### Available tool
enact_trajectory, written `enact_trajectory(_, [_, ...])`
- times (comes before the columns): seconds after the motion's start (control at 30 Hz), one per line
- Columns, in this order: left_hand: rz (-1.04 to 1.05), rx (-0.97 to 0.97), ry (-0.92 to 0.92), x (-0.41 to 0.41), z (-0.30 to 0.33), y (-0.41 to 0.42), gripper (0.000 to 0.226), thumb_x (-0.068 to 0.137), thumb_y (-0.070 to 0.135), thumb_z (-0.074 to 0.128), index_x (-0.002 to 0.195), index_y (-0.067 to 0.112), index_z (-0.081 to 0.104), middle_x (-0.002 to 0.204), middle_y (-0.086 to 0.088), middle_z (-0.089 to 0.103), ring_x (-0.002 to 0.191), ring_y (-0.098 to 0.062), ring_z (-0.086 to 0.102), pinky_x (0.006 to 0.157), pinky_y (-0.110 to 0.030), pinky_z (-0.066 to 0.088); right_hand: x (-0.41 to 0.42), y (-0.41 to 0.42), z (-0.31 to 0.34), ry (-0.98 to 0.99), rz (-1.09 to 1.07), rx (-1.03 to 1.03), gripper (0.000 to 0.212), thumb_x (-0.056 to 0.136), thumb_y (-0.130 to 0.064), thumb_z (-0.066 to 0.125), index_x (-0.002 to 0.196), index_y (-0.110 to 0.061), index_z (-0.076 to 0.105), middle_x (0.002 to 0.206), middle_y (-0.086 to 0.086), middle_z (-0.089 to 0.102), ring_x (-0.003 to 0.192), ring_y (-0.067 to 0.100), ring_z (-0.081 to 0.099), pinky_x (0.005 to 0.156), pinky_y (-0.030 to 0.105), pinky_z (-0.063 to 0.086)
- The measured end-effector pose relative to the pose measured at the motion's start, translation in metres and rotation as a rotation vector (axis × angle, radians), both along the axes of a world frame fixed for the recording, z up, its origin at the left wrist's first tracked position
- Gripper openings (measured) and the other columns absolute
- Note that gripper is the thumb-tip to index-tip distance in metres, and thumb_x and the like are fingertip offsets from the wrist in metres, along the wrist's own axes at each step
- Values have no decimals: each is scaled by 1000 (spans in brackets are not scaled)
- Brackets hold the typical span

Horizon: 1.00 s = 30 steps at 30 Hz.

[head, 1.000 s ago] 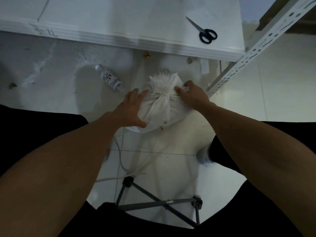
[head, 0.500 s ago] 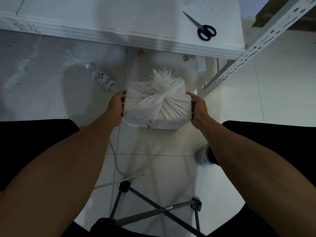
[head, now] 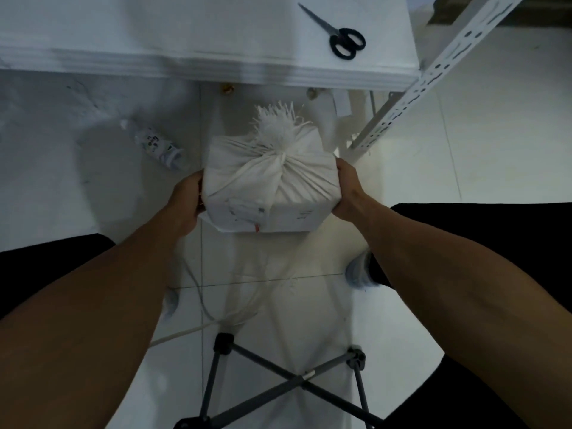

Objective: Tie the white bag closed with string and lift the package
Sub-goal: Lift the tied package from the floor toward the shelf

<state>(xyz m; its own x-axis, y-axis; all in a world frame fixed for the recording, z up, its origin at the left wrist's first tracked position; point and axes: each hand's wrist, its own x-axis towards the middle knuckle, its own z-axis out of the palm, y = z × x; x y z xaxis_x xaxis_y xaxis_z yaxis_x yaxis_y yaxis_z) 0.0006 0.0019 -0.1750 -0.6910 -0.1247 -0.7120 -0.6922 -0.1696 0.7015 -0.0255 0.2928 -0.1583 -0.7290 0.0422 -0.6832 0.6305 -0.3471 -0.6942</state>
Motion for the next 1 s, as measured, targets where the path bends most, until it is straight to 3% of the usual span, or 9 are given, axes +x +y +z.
enact_trajectory(0.07, [2,-13,17,-1,18,-1,29,91,26,51,111,14,69,111,-6,71,97,-25,65,77,-31,55,-4,4,18,29,-17,-54,39,101,-34,39,108,-7,67,96,9,75,90,24,71,85,35,56])
enact_trajectory(0.27, [68,-31,174,-6,96,3,20,93,14,48,94,16,68,96,-3,69,79,-17,65,61,-23,55,-3,14,84,138,-38,-107,30,95,-28,46,104,-10,68,97,10,71,89,27,68,90,42,52])
enact_trajectory(0.4, [50,-127,291,-8,160,6,19,85,24,54,86,14,71,91,-8,71,74,-21,65,65,-28,53,3,19,128,215,-45,-127,30,92,-32,53,107,-12,70,109,10,72,98,26,68,100,41,47])
enact_trajectory(0.5, [-49,-221,367,-9,208,7,25,75,30,56,86,14,71,97,-11,72,88,-28,68,84,-41,56,6,25,164,295,-39,-87,27,95,-31,49,96,-14,70,93,7,73,91,25,67,90,39,49])
enact_trajectory(0.6, [-141,-314,431,-11,248,10,13,84,25,54,78,20,64,88,-7,68,82,-24,64,80,-37,55,9,31,200,371,-15,-19,29,95,-32,50,98,-16,73,97,9,75,94,28,68,90,42,51])
enact_trajectory(0.7, [-67,-375,439,-16,274,5,36,70,42,62,79,9,71,85,-13,72,78,-28,66,78,-39,53,10,33,243,456,11,3,30,99,-35,46,103,-18,71,92,5,77,81,22,73,75,36,60])
enact_trajectory(0.77, [-47,-383,446,-18,292,7,44,73,46,63,86,5,74,88,-16,74,82,-33,70,85,-46,57,10,34,269,498,27,2,32,101,-35,44,105,-17,69,87,4,77,75,21,73,68,34,60])
enact_trajectory(0.9, [-21,-408,506,-8,334,17,39,81,42,60,83,6,72,85,-18,74,71,-29,70,86,-45,58,12,33,311,587,44,-12,35,95,-39,52,119,-18,67,107,11,72,92,28,68,90,48,53])
enact_trajectory(1.0, [1,-422,539,-2,357,19,50,78,50,59,88,2,72,83,-16,75,75,-32,72,85,-47,58,14,31,336,610,64,-9,40,92,-42,54,122,-18,65,110,11,72,96,30,68,87,49,56])
